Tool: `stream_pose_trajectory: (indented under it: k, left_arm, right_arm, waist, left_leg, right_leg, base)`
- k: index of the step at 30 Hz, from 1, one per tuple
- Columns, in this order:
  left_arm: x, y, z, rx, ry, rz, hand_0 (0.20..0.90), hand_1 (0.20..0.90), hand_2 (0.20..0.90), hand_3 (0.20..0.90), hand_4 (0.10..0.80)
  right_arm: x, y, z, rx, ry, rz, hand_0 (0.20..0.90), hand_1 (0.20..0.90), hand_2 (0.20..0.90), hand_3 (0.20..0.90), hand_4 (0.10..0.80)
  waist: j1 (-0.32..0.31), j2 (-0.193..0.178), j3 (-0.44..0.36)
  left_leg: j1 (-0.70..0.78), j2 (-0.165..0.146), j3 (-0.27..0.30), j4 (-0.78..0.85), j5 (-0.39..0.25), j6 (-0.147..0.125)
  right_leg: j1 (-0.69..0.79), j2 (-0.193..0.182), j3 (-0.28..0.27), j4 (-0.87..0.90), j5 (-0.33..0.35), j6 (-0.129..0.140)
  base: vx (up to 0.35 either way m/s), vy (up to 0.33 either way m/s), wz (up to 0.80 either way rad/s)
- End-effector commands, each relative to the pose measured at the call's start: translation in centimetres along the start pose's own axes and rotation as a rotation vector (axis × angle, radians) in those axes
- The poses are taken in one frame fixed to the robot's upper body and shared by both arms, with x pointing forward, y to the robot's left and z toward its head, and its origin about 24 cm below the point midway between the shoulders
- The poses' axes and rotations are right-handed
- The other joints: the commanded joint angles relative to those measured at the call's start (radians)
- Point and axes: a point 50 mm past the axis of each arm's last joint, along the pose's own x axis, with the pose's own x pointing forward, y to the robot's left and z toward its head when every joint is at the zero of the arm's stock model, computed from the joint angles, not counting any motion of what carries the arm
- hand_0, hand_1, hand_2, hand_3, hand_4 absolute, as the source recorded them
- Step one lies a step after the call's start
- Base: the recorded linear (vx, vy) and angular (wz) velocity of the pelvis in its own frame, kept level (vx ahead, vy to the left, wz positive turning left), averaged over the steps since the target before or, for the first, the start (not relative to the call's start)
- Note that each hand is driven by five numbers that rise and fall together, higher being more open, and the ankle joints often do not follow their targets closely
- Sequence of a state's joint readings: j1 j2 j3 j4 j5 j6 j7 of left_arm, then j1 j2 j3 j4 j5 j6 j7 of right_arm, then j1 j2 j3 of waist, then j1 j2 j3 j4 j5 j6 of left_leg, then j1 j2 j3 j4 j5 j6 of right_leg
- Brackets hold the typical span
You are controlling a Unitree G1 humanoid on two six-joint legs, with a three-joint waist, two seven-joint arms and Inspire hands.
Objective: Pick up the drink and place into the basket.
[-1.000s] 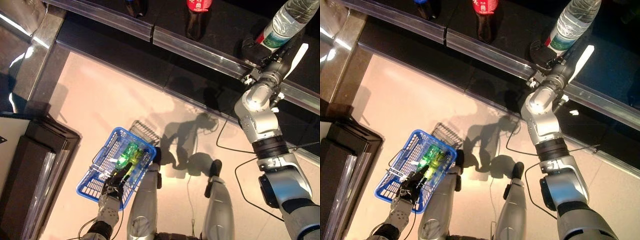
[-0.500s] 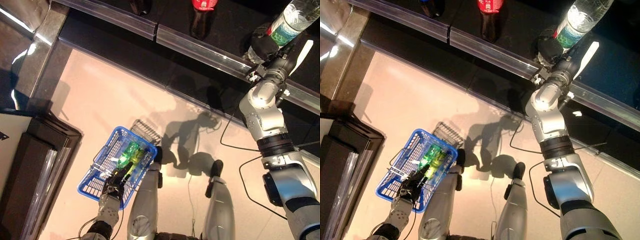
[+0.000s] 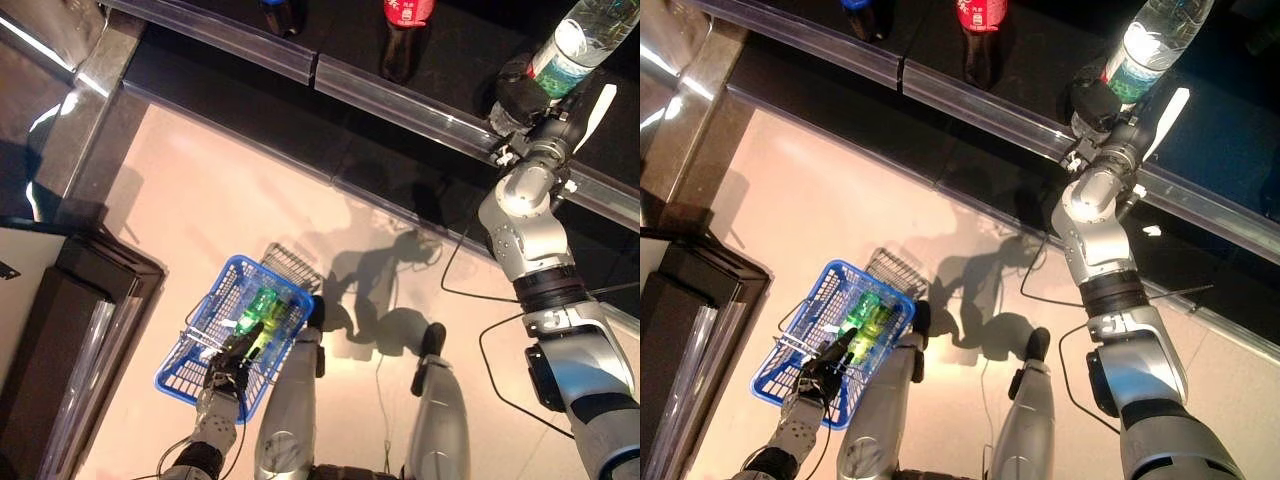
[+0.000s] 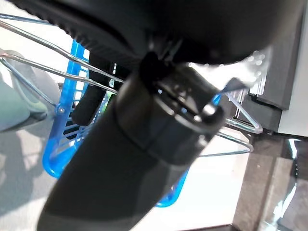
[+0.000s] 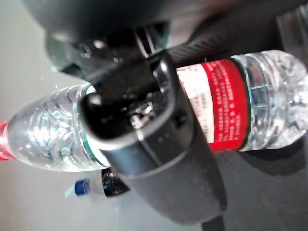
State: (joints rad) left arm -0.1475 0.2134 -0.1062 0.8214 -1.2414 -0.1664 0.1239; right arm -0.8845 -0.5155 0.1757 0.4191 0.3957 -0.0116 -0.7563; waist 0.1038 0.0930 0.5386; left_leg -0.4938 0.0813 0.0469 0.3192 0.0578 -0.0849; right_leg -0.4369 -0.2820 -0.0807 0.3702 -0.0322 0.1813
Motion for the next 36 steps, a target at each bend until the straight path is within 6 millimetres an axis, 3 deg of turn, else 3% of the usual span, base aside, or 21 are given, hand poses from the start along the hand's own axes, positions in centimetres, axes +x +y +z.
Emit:
stream_pose_trajectory:
  k: [1, 2, 4, 9, 12, 13, 22, 23, 28, 36]
  left_arm:
    - [-1.3, -2.8, 3.8, -0.049, -0.231, -0.237, 0.300, 0.300, 0.300, 0.200, 0.100]
    - [-1.7, -3.5, 4.4, -0.039, -0.267, -0.287, 0.300, 0.300, 0.300, 0.200, 0.100]
    - [-2.0, -3.9, 4.8, -0.017, -0.296, -0.322, 0.300, 0.300, 0.300, 0.200, 0.100]
    - [-5.9, -9.3, 7.5, 0.156, -0.468, -0.618, 0.300, 0.300, 0.300, 0.200, 0.100]
    - [-6.6, -9.8, 7.6, 0.187, -0.479, -0.662, 0.300, 0.300, 0.300, 0.200, 0.100]
    - [-7.8, -11.0, 7.6, 0.223, -0.475, -0.741, 0.300, 0.300, 0.300, 0.200, 0.100]
    - [-9.6, -12.1, 7.5, 0.313, -0.471, -0.849, 0.300, 0.300, 0.300, 0.200, 0.100]
    - [-10.6, -12.8, 7.6, 0.412, -0.509, -0.907, 0.300, 0.300, 0.300, 0.200, 0.100]
    - [-13.4, -14.9, 7.7, 0.413, -0.498, -1.164, 0.300, 0.300, 0.300, 0.200, 0.100]
    - [-16.0, -16.9, 8.7, 0.445, -0.616, -1.325, 0.300, 0.300, 0.300, 0.200, 0.100]
  right_arm:
    - [-1.0, 0.9, 10.4, 0.052, -0.501, 0.173, 0.300, 0.300, 0.300, 0.200, 0.100]
    - [-2.3, 0.8, 9.7, 0.064, -0.506, 0.243, 0.300, 0.300, 0.300, 0.200, 0.100]
    - [-2.8, 0.8, 9.5, 0.084, -0.504, 0.280, 0.300, 0.300, 0.300, 0.200, 0.100]
    - [-7.8, 1.1, 7.2, 0.198, -0.442, 0.556, 0.300, 0.300, 0.300, 0.200, 0.100]
    - [-8.5, 1.3, 6.8, 0.214, -0.425, 0.591, 0.300, 0.300, 0.300, 0.200, 0.100]
    - [-9.9, 1.9, 6.5, 0.251, -0.392, 0.675, 0.300, 0.300, 0.300, 0.200, 0.100]
    - [-12.4, 4.1, 5.1, 0.300, -0.260, 0.808, 0.300, 0.300, 0.300, 0.200, 0.100]
    - [-12.9, 4.7, 4.8, 0.324, -0.220, 0.835, 0.300, 0.300, 0.300, 0.200, 0.100]
    - [-14.3, 6.2, 3.9, 0.348, -0.160, 0.857, 0.300, 0.300, 0.300, 0.200, 0.100]
    - [-15.6, 8.0, 1.5, 0.285, -0.049, 0.867, 0.300, 0.300, 0.300, 0.200, 0.100]
  waist:
    - [-0.026, 0.007, -0.019]
    - [-0.035, 0.000, -0.019]
    - [-0.038, -0.003, -0.019]
    - [-0.042, -0.025, -0.021]
    - [-0.037, -0.029, -0.033]
    - [-0.024, -0.038, -0.065]
    - [0.018, -0.054, -0.136]
    - [0.038, -0.057, -0.149]
    - [0.085, -0.056, -0.151]
    - [0.123, -0.058, -0.154]
  left_leg:
    - [0.059, -0.003, -0.037, 0.086, -0.038, 0.029]
    - [0.074, 0.005, -0.036, 0.105, -0.039, 0.024]
    - [0.079, 0.009, -0.037, 0.103, -0.029, 0.022]
    - [0.196, 0.032, -0.031, 0.096, -0.019, 0.009]
    - [0.215, 0.035, -0.034, 0.087, -0.016, 0.006]
    - [0.249, 0.036, -0.038, 0.066, -0.018, 0.004]
    - [0.327, 0.030, -0.057, -0.001, -0.026, 0.006]
    - [0.336, 0.023, -0.072, -0.015, -0.032, 0.009]
    - [0.338, 0.003, -0.103, -0.038, -0.049, 0.012]
    - [0.338, -0.004, -0.131, -0.046, -0.044, 0.011]
  right_leg:
    - [0.049, 0.065, -0.008, 0.041, -0.025, -0.146]
    - [0.071, 0.068, -0.007, 0.055, -0.040, -0.151]
    - [0.079, 0.070, -0.007, 0.051, -0.036, -0.153]
    - [0.231, 0.070, -0.026, 0.036, -0.061, -0.165]
    - [0.263, 0.068, -0.035, 0.022, -0.062, -0.166]
    - [0.311, 0.065, -0.051, -0.005, -0.063, -0.163]
    - [0.418, 0.060, -0.089, -0.076, -0.059, -0.151]
    - [0.439, 0.059, -0.097, -0.089, -0.057, -0.148]
    - [0.469, 0.044, -0.131, -0.102, -0.054, -0.131]
    - [0.502, 0.032, -0.170, -0.119, -0.051, -0.113]
  base:
    - [-0.046, -0.001, -0.07]
    - [-0.058, -0.003, -0.07]
    - [-0.043, -0.008, -0.02]
    - [0.005, -0.003, 0.01]
    - [0.042, -0.014, 0.07]
    - [0.071, -0.011, 0.05]
    - [0.089, -0.002, 0.11]
    - [0.085, -0.022, 0.20]
    - [0.022, -0.026, 0.26]
    - [0.016, -0.031, 0.27]
